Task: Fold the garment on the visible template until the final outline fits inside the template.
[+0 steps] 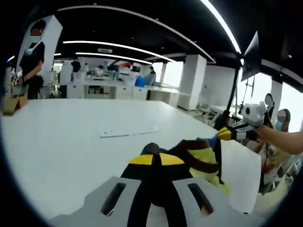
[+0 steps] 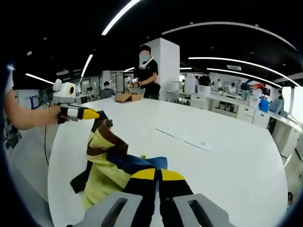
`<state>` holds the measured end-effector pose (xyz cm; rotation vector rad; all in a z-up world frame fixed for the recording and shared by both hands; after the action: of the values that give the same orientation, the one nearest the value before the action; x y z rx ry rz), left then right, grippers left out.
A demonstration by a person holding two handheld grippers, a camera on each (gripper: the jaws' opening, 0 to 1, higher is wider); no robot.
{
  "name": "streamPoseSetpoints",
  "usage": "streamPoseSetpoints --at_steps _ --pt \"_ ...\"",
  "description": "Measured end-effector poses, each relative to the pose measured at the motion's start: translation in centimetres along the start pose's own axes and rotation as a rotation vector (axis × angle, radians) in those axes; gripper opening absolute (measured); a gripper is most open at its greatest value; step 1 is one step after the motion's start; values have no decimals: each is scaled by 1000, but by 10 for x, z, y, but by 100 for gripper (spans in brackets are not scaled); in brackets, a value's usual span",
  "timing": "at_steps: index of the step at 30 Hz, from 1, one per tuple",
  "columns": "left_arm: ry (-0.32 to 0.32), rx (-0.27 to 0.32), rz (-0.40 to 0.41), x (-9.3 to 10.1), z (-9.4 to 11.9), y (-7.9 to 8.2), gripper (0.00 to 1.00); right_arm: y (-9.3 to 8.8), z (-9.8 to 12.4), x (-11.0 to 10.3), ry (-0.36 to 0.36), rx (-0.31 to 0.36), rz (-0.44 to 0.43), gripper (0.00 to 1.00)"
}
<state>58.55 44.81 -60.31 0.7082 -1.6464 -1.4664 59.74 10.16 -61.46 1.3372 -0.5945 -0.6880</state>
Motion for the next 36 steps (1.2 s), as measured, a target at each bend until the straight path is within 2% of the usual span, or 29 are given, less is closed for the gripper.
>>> streamPoseSetpoints --at_steps 2,7,8,11,12,17,19,23,25,29,33,36 --pt "20 8 -32 -7 -3 0 0 -1 0 4 -32 -4 -18 0" --pt "75 8 -24 -25 -11 -1 0 -4 -2 17 -116 16 -90 0" --pt "76 8 -24 -27 -13 -1 0 -4 -2 20 -138 17 -116 0" --pt "111 15 -12 -37 -21 -5 0 -7 -4 30 -171 67 -270 0" --pt "124 9 -1 -39 -24 -7 0 -8 -4 33 -177 74 -290 0" --pt "139 -2 4 -48 -37 -16 0 -16 -10 46 -245 31 -301 0" --pt "151 -16 19 -53 -42 -21 0 -18 -13 50 -261 26 -304 0" --pt "147 -32 -2 -60 -52 -28 0 -22 -18 56 -304 22 -325 0" --pt "155 -57 -11 -66 -57 -33 0 -27 -26 69 -312 19 -329 0" --pt "163 -92 -36 -73 -67 -42 0 -37 -31 76 -322 -17 -289 0" --pt "168 -117 -28 -77 -76 -51 0 -49 -35 77 -344 -58 -281 0" --pt "169 -163 -53 -79 -81 -61 0 -58 -38 77 -354 -83 -298 0"
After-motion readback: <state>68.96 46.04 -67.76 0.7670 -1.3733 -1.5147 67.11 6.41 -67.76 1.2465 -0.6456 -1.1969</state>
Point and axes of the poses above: the point that each gripper's makers call its tool centre point, and the gripper's own axes: z roughly backward along the fingers, x roughly to its right, y roughly out of its top, the point moved 10 cm from there along z, roughly backward along the fingers, and after that the axes turned 15 degrees about x, right-handed, at the moved point
